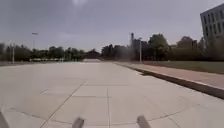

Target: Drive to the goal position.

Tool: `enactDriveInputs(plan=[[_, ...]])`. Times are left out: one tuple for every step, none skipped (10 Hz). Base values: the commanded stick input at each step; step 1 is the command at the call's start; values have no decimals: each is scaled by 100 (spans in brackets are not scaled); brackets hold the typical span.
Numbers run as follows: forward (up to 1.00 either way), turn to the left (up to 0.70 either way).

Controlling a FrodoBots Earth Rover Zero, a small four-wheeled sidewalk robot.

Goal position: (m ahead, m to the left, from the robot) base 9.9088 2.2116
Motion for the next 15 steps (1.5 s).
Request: enactDriveInputs(plan=[[70,0],[70,0],[70,0],[70,0],[70,0],[70,0],[70,0],[70,0],[70,0],[70,0],[70,0],[70,0],[70,0],[70,0],[70,0]])
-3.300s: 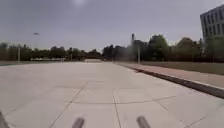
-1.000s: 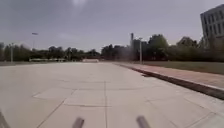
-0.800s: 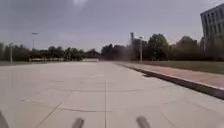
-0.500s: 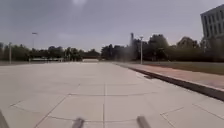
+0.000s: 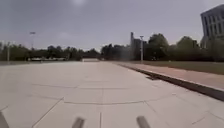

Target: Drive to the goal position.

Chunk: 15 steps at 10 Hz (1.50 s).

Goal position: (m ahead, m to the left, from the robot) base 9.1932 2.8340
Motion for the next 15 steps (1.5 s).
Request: enactDriveInputs(plan=[[70,0],[70,0],[70,0],[70,0],[70,0],[70,0],[70,0],[70,0],[70,0],[70,0],[70,0],[70,0],[70,0],[70,0],[70,0]])
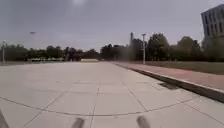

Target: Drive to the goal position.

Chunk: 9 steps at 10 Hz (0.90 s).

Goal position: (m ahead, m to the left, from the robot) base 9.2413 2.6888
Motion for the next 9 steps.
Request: enactDriveInputs(plan=[[70,0],[70,0],[70,0],[70,0],[70,0],[70,0],[70,0],[70,0],[70,0]])
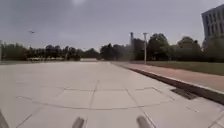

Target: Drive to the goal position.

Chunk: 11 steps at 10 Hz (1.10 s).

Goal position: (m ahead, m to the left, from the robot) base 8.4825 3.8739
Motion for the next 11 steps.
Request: enactDriveInputs(plan=[[70,0],[70,0],[70,0],[70,0],[70,0],[70,0],[70,0],[70,0],[70,0],[70,0],[70,0]])
